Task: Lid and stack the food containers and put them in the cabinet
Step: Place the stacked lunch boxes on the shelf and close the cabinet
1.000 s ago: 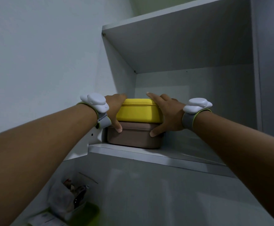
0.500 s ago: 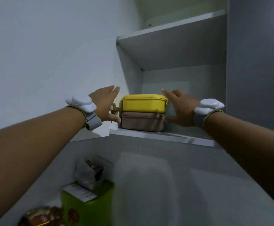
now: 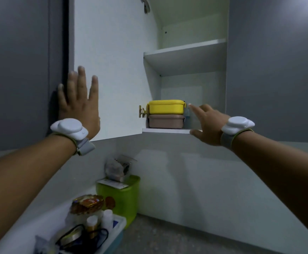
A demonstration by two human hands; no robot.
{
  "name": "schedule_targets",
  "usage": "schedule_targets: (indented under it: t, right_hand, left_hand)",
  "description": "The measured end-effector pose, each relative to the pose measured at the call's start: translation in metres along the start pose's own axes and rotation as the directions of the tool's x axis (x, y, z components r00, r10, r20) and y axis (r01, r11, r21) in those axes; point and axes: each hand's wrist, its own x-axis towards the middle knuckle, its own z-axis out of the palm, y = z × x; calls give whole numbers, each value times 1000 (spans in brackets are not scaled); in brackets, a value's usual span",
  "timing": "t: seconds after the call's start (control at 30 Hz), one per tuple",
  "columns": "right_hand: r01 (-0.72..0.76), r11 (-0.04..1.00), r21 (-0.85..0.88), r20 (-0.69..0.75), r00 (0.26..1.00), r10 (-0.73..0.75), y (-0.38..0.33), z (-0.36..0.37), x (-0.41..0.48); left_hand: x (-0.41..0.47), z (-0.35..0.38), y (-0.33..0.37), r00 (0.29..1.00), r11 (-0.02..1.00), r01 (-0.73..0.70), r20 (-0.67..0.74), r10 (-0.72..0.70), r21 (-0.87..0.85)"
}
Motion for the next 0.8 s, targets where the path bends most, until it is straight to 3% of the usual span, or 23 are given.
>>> schedule_targets:
  t: [0.07,0.17,0.23,0.37,0.5,0.67,0.8]
  right_hand:
    - [-7,1000,-10,-12,1000,7,-1,-18,-16]
    - [-31,999,-18,-23,999,30,3,-37,-33]
    - [-40,999,-19,-19,999,40,6,-46,-41]
    - [-81,996,-46,0,997,81,18,-60,-55]
    - [-119,990,-75,-2,993,119,34,-62,-57]
    - [-120,988,-98,-49,992,116,58,-56,-50]
    - [-113,989,-95,-97,990,104,84,-44,-39]
  left_hand:
    - [-9,-21,-1,989,939,145,45,-138,-312]
    - [-19,-39,-2,950,620,298,162,-267,-725]
    - [-22,-39,-7,941,522,326,214,-264,-788]
    - [-23,-42,0,971,413,237,223,-82,-879]
    - [-22,-44,34,980,442,97,164,116,-892]
    - [-11,-24,81,937,578,-108,111,330,-809]
    - [0,0,125,921,652,-139,145,363,-745]
